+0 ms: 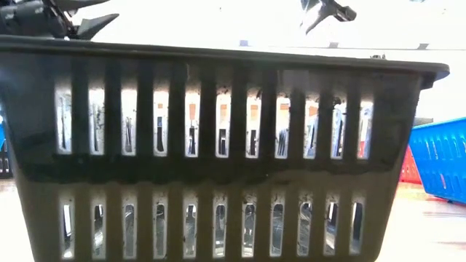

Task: Stack baskets on shelf by color
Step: Put the top left black bin on the shelf

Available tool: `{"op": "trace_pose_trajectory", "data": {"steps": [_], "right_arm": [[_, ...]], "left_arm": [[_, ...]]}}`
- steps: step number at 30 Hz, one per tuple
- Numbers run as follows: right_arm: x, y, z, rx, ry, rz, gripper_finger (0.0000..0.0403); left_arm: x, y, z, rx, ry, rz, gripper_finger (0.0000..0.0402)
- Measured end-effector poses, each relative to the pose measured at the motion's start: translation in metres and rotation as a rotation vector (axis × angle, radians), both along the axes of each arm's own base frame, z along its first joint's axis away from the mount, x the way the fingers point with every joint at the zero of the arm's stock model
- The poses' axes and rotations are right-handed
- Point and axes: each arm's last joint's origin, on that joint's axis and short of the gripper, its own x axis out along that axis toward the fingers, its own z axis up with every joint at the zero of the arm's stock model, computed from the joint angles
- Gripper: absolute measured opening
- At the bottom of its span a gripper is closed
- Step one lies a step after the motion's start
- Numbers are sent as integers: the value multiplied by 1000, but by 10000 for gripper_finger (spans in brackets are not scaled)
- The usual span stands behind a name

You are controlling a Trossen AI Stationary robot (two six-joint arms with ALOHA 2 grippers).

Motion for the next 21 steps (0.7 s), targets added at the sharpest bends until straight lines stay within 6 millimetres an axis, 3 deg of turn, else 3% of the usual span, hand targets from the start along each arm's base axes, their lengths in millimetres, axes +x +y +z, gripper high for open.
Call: {"op": "trace_pose_trajectory", "data": {"steps": [5,11,21], "right_arm": [[2,7,4,-13,-11,38,83],[4,12,4,-15,-9,73,83],[8,23,4,-22,-3,201,83]], "left_arm": [[-1,-2,26,14,102,-70,94],[1,-4,50,34,362,-149,93],[21,-9,68,20,713,-305,93]]}}
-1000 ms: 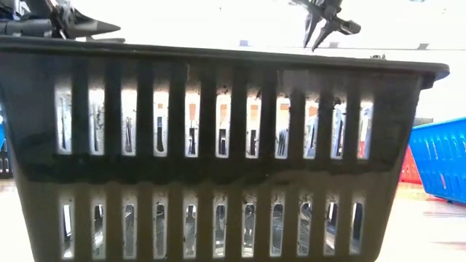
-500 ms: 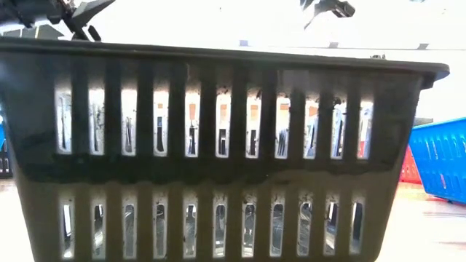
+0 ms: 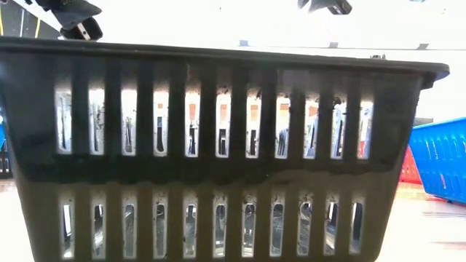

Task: Stack baskets on shelf by color
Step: Put the top left black bin on the shelf

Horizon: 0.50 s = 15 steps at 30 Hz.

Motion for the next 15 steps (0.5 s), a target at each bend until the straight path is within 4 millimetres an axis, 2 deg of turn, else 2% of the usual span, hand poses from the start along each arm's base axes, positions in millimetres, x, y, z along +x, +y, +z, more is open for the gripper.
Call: {"op": "trace_pose_trajectory", "data": {"steps": [7,15], "right_arm": [[2,5,0,26,-8,100,83],[1,6,0,13,-4,169,83]], "left_arm": [[16,-13,-9,-27,166,-103,93],[20,-35,-26,-24,344,-205,93]]}}
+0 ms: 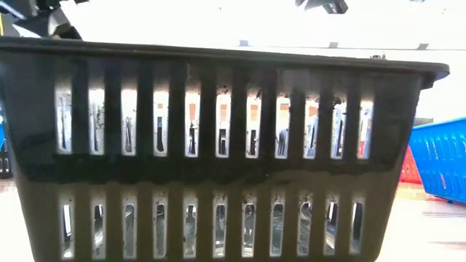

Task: Stack baskets on shelf by color
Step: Put the top left black bin on the shelf

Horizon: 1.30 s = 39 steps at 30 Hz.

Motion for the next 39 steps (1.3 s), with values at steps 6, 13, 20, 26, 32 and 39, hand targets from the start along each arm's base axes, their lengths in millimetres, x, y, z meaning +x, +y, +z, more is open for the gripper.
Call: {"op": "trace_pose_trajectory", "data": {"steps": [6,13,20,26,32,39], "right_arm": [[-2,1,-2,-10,30,26,83],[-3,1,-2,-28,47,56,83],[-3,1,-2,-50,51,74,83],[-3,0,-2,-86,63,73,83],[-3,0,-2,-98,68,64,83],[-4,0,-2,-97,69,64,83]], "left_arm": [[0,-9,-5,29,49,45,93],[-1,-19,-6,-18,85,85,81],[-1,-26,13,-102,69,59,54],[-4,-24,34,-85,76,67,35],[-4,-23,33,4,120,77,18],[5,-26,20,112,213,28,1]]}}
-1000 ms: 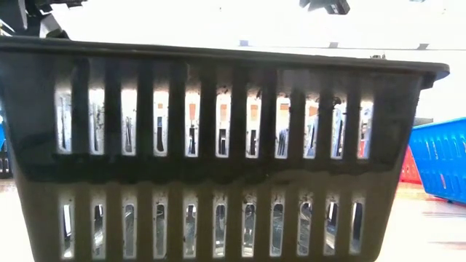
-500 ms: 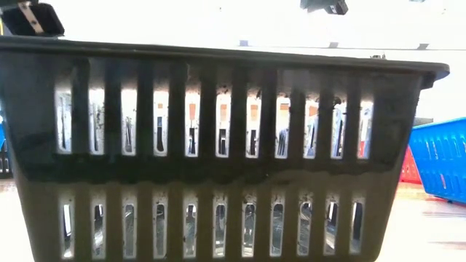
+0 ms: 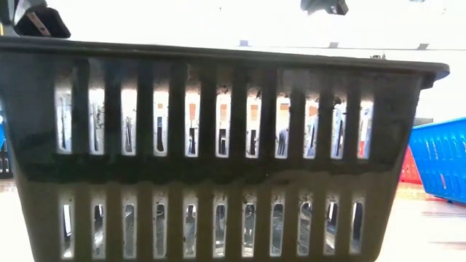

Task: Stack baskets on shelf by color
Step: Put the top left black bin on the shelf

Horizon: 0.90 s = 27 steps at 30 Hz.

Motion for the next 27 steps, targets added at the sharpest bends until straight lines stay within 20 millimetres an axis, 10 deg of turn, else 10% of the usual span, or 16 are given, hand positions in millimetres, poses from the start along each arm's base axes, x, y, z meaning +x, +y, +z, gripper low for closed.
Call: {"op": "trace_pose_trajectory", "data": {"steps": [11,27], "right_arm": [[0,0,0,1,2,0,83],[0,0,0,1,2,0,83]], "left_arm": [[1,2,-13,55,161,82,13],[11,-1,-24,125,211,90,137]]}}
